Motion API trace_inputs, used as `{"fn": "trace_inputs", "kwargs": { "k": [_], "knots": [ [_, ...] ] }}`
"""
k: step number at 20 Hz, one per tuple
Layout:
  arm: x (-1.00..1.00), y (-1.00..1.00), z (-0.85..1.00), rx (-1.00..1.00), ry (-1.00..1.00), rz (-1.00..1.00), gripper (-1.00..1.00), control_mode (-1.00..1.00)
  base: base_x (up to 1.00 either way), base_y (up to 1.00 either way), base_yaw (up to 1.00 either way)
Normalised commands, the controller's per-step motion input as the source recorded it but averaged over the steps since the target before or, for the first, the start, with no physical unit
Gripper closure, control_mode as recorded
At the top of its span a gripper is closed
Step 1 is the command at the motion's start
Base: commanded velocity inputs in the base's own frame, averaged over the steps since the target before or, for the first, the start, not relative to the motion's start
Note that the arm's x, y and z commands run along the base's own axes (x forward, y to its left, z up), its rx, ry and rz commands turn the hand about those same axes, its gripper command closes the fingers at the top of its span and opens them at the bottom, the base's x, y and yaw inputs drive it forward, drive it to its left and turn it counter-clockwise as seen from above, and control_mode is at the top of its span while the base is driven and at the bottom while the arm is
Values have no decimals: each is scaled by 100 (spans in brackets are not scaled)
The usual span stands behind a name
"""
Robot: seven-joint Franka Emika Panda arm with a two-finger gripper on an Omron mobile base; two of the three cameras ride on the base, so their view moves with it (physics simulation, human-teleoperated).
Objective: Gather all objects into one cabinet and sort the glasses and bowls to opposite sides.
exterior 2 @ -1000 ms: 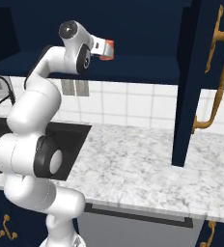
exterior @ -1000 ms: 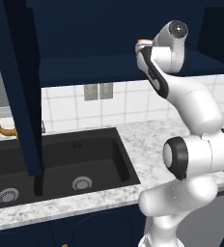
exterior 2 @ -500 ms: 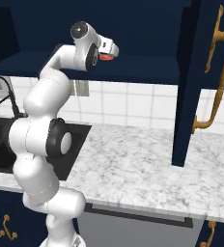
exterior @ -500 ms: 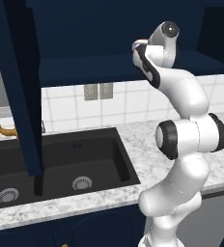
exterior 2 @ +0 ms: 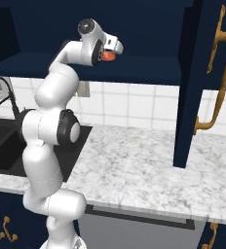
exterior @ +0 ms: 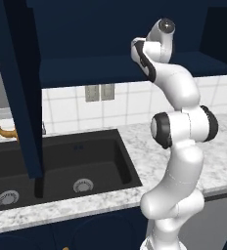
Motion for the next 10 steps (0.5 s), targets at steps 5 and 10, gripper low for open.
{"fn": "trace_inputs", "kwargs": {
  "k": [5,10],
  "knots": [
    [16,0,-2,0,0,0,100,-100,0,0,0],
    [-31,0,34,0,-9,0,100,-100,0,0,0]
  ]
}}
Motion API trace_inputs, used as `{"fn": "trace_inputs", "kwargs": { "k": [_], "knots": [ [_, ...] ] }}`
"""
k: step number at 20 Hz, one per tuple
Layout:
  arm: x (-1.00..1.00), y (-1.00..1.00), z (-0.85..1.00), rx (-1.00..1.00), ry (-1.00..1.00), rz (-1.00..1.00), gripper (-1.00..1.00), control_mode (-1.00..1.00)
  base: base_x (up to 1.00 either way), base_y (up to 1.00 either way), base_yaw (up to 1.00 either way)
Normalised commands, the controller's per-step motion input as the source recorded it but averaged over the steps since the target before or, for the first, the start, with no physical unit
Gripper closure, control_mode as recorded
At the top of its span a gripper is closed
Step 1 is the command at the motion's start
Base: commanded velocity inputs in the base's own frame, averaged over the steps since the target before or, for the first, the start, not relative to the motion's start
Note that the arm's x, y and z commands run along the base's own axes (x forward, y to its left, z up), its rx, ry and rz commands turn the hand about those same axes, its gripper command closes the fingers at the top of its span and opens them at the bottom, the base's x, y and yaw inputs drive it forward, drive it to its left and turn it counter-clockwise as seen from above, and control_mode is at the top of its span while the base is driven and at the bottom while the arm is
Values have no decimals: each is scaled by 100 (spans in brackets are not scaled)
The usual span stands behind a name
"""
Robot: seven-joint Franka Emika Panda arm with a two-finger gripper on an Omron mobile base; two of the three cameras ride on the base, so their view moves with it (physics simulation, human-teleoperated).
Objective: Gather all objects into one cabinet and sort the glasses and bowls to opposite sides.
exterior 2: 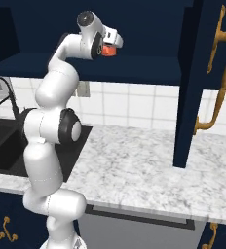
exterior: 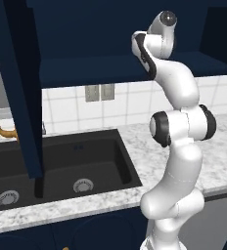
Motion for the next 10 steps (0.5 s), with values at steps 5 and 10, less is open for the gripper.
{"fn": "trace_inputs", "kwargs": {
  "k": [5,10],
  "knots": [
    [-94,0,36,0,-17,0,100,-100,0,0,0],
    [-100,-8,3,-8,-10,0,100,-100,0,0,0]
  ]
}}
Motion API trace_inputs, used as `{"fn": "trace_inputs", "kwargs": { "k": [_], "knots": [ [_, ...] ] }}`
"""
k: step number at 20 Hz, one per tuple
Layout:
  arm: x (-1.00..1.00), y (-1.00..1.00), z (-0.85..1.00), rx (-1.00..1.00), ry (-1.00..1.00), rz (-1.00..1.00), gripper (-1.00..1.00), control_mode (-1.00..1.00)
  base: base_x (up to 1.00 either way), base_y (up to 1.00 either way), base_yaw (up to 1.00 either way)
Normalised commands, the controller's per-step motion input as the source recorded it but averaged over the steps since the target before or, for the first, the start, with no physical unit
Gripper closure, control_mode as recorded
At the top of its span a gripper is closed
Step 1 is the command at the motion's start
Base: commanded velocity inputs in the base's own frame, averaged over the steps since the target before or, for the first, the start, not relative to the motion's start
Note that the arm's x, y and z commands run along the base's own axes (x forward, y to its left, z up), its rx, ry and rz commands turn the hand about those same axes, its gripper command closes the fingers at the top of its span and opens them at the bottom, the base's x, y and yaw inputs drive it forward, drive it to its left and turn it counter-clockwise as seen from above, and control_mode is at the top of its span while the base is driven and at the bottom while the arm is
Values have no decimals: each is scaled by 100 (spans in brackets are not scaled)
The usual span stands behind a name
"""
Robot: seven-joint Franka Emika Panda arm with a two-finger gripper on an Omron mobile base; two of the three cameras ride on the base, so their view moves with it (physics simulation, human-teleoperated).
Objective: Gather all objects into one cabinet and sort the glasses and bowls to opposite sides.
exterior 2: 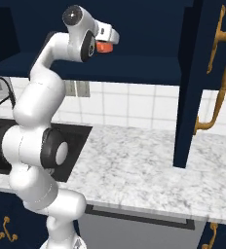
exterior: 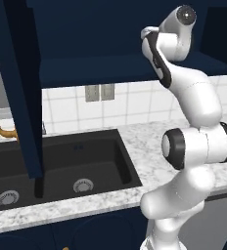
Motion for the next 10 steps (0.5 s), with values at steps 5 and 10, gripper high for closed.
{"fn": "trace_inputs", "kwargs": {
  "k": [5,10],
  "knots": [
    [-33,1,8,-1,-1,0,100,-100,0,0,0],
    [0,0,0,0,0,0,100,-100,0,0,0]
  ]
}}
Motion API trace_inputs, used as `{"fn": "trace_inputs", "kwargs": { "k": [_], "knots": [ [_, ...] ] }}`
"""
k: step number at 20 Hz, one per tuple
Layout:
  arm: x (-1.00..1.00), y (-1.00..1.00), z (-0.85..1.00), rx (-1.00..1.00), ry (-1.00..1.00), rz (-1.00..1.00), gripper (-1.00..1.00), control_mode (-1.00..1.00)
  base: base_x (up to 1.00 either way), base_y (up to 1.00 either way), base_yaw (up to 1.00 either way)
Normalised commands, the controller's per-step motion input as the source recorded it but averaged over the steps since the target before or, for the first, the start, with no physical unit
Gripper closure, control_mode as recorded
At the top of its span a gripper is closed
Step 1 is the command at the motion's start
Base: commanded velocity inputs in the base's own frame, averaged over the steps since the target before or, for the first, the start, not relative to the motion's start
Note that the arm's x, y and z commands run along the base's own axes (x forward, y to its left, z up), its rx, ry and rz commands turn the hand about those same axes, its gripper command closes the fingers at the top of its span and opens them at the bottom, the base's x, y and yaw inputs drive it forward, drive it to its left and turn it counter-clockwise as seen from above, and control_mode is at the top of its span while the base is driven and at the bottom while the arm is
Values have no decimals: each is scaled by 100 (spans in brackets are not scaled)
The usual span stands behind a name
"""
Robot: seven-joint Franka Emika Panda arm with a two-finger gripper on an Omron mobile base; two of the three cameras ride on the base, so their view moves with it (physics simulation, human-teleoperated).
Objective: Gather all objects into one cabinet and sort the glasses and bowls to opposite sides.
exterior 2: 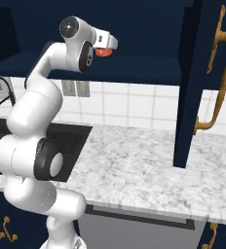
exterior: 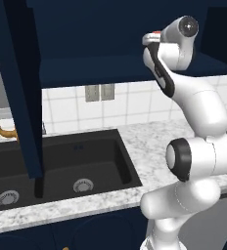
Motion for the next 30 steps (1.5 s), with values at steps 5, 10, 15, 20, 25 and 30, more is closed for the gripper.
{"fn": "trace_inputs", "kwargs": {
  "k": [5,10,15,20,25,30],
  "knots": [
    [-8,0,0,0,0,0,100,-100,0,0,0],
    [0,0,0,0,0,0,100,100,-93,-1,-11],
    [0,0,0,0,0,0,100,100,-100,-5,-34],
    [0,0,0,0,0,0,100,100,-97,0,-48],
    [0,0,0,0,0,0,100,100,-98,0,-55],
    [0,0,0,0,0,0,100,100,-92,0,-66]
  ]
}}
